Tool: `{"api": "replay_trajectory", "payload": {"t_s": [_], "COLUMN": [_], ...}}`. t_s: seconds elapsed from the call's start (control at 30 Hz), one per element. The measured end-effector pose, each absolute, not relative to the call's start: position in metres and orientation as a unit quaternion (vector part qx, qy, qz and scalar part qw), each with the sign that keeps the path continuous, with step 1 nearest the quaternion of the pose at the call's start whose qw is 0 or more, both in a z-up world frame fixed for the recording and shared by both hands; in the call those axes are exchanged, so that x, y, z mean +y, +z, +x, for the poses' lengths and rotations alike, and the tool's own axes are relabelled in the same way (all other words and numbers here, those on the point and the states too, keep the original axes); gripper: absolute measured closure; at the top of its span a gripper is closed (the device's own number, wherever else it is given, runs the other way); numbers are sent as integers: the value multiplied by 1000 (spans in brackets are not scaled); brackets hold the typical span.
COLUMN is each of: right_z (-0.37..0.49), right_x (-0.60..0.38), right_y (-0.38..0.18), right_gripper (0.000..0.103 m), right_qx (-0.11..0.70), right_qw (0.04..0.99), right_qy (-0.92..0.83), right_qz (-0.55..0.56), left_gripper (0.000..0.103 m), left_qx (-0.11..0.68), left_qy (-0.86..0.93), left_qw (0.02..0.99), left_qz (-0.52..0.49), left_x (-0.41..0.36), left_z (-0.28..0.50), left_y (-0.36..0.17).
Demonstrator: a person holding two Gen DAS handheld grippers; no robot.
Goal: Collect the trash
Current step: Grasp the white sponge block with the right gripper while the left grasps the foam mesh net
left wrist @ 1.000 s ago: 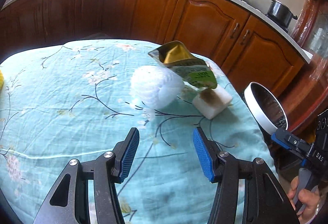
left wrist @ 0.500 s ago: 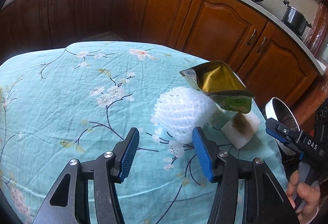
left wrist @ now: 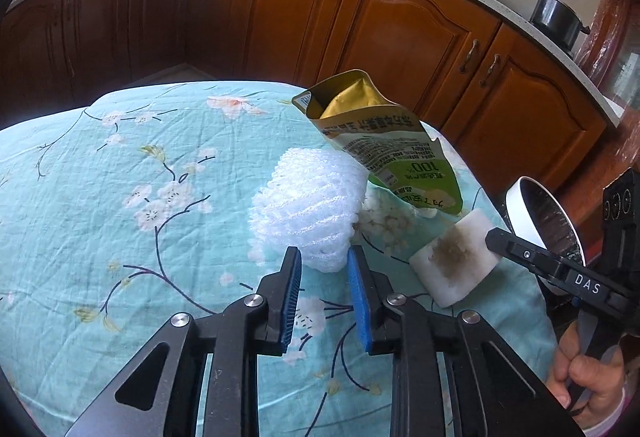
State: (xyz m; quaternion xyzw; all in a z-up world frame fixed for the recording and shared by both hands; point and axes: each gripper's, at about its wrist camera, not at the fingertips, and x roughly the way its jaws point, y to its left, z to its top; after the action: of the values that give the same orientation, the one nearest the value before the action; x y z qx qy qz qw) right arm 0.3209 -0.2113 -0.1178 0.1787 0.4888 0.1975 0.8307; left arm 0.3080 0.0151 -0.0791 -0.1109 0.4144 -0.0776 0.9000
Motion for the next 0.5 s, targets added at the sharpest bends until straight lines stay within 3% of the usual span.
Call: {"api": "replay_trajectory", "payload": {"t_s": [0.1,0.17,0.2,0.4,0.43,0.5], "right_z": [311,303,299,284,284,283], "right_x": [-218,-221,-223,-225,-224,-225], "right_y": [-113,-110,-108,-101,-101,-101], "right_gripper": [83,84,85,88,88,89], "right_qx": [484,481,480,474,474,476], "right_qw": [831,831,832,833,834,833], "right_qy": [200,201,202,205,203,203], "right_qz": [188,191,193,199,197,195], "left_gripper": [75,61,59,56,57,80], "left_qx": [411,405,402,408,409,413], "left_qy": [-83,-77,-68,-38,-33,-29], "left_qw": [901,904,906,905,906,905], "left_qz": [-114,-113,-110,-116,-108,-100], "left_x": [13,13,12,9,6,2], "left_z": [302,296,295,319,324,329], "left_y": [-74,-71,-70,-76,-77,-80]}}
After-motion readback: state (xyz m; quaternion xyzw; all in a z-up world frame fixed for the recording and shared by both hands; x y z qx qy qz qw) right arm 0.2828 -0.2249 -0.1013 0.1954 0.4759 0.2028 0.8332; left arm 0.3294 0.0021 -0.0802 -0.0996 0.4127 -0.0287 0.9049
